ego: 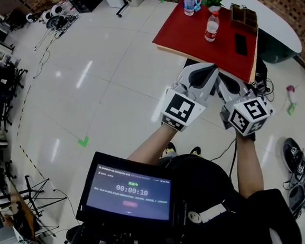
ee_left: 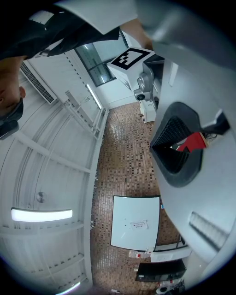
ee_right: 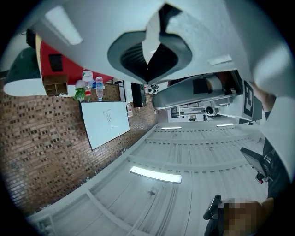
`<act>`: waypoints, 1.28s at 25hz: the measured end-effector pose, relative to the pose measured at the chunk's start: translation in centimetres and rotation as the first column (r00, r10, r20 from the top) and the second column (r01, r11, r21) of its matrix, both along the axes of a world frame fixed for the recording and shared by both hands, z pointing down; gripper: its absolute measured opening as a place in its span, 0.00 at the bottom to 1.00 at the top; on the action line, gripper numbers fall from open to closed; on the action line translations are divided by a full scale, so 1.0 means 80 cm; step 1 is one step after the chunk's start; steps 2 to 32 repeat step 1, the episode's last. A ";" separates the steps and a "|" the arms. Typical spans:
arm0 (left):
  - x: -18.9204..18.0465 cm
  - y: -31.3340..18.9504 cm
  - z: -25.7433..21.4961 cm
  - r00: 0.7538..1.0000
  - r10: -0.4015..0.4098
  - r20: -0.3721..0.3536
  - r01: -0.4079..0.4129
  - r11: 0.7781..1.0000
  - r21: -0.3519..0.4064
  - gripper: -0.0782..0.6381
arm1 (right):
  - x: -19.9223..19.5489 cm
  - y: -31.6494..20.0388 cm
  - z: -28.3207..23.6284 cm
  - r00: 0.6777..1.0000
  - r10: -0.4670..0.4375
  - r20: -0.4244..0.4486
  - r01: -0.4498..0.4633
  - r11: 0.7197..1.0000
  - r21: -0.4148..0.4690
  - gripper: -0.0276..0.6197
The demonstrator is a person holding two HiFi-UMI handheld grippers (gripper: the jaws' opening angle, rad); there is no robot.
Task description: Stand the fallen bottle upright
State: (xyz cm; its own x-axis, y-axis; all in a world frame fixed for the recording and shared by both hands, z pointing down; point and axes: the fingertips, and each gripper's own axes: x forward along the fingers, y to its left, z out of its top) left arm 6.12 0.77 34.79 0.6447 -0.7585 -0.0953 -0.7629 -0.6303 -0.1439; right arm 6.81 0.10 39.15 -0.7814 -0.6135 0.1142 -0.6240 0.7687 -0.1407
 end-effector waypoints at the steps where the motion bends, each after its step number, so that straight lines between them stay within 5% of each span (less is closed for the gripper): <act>1: 0.000 0.000 0.000 1.000 0.000 0.001 0.000 1.000 0.001 0.11 | 0.000 0.001 0.000 1.000 -0.001 -0.002 0.001 1.000 0.001 0.05; 32: 0.000 0.000 0.000 1.000 0.000 0.001 0.000 1.000 0.001 0.11 | 0.000 0.001 0.000 1.000 -0.001 -0.002 0.001 1.000 0.001 0.05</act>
